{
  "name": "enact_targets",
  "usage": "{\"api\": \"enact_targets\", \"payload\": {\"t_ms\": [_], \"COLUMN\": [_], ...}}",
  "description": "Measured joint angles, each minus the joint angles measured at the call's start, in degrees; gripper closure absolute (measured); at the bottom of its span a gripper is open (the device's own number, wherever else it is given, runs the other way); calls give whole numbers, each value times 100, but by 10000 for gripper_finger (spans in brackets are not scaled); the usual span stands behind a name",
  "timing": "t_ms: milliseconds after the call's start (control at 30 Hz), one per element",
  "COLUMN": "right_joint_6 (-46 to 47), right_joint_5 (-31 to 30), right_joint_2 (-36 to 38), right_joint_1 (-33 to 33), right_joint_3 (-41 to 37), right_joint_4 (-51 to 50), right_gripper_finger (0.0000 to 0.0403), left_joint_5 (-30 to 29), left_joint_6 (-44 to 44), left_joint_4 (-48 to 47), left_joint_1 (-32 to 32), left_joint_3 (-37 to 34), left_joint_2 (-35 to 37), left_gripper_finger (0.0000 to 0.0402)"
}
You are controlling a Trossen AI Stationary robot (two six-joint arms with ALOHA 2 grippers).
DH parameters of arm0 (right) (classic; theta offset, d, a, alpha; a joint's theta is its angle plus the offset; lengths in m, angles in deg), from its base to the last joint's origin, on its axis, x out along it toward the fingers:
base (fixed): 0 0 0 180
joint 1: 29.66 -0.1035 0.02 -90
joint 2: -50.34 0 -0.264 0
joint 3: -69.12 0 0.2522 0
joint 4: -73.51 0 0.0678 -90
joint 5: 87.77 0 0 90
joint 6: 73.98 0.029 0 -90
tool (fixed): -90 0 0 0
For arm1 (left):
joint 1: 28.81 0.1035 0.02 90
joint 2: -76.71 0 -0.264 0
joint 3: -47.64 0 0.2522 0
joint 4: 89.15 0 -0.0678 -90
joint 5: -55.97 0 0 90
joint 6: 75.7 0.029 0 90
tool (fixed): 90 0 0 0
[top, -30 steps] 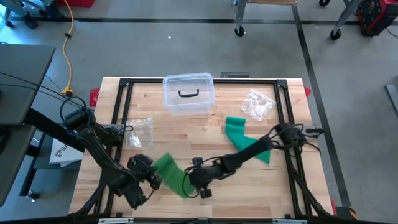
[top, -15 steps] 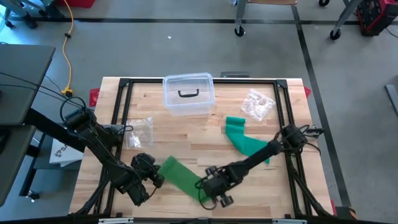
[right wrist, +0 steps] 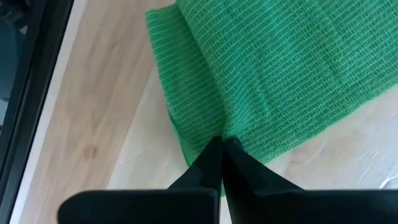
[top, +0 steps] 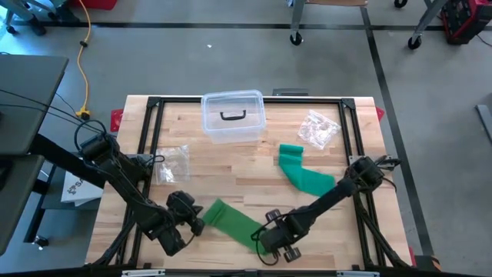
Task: Roll bandage
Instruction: Roll the green bandage
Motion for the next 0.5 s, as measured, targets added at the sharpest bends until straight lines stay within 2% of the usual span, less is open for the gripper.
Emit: {"api": "enact_targets", "payload": {"t_ms": [67,200,267,367,500], "right_joint_6": [38,228,249,258,336], "right_joint_5": [-2,0,-2,-5,-8], "right_joint_2": [0,2,2,2,2], "right_joint_1": [-38,-118,-152,-187,-202], "right_joint_3": [-2,0,0,0,-2], "right_joint_4": [-26,-152,-172,-183,-186], "right_gripper_finger": [402,402,402,403,403], "left_joint_5": [-212,-274,-254,-250,-239], "left_joint_6": [269,-243,-196,-57,24], "left_joint_4": [403,837,954,1063,1154], "left_joint_1": [-2,111,182,282,421], "left_joint_3": [0,2,0,0,5], "left_joint_2": [-138,-495,-694,-952,-1160], "left_gripper_finger": [402,400,392,363,305]}}
